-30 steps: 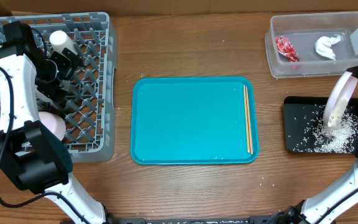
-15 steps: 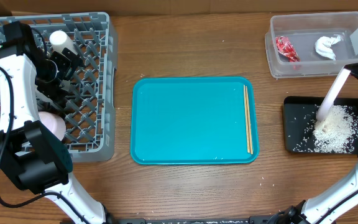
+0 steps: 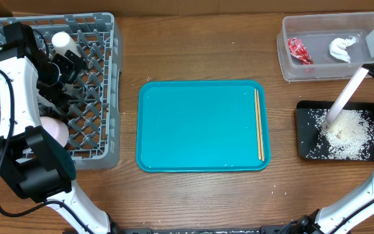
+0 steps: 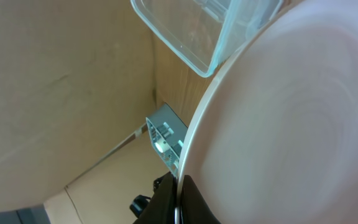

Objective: Sort waste into correct bins and load items into the dishwasher
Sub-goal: 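Tilt the plate to pour the rice onto the black tray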

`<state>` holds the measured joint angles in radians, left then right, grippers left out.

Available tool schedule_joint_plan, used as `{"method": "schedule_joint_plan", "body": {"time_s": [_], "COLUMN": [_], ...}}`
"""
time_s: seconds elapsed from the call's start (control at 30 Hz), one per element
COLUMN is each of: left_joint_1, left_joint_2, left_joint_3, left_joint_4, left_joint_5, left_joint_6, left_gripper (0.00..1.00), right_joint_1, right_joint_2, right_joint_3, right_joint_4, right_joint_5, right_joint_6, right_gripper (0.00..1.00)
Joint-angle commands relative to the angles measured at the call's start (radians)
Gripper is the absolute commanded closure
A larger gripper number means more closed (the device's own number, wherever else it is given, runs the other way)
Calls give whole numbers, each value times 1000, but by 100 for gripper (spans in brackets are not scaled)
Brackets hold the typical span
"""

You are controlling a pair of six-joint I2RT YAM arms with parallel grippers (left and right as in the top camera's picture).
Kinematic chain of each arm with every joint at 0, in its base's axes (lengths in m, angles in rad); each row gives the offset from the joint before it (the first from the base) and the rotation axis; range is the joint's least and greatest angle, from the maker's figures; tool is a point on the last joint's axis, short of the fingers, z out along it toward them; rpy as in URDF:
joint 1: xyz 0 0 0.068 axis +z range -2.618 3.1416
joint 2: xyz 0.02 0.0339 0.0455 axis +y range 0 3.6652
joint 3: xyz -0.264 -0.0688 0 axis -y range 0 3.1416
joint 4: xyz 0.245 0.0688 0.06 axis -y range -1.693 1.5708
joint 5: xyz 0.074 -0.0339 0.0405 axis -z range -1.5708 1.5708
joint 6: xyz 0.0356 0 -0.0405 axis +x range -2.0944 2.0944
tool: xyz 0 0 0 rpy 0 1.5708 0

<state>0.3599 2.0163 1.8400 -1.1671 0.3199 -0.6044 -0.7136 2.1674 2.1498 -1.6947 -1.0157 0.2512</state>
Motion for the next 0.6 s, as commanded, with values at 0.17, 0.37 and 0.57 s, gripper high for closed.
{"method": "schedule_joint_plan", "body": {"time_s": [0.17,0.37,0.57], "left_joint_1": [-7,-7,-7], "left_joint_2": [15,15,15], "left_joint_3": [8,8,8], "left_joint_4": [-3,-3,-3], "left_joint_5": [10,10,10], "left_joint_6": [-17,-17,-17], "left_gripper": [0,0,0], "right_joint_1": [-8,-13,-13], "right_joint_2": [-5,-5,-5], "right_joint_3": [-4,-4,-4], "right_joint_4": [9,26,47], "right_joint_5": [60,187,136], "right_joint_6": [80,246,80], "right_gripper": [96,96,96]}}
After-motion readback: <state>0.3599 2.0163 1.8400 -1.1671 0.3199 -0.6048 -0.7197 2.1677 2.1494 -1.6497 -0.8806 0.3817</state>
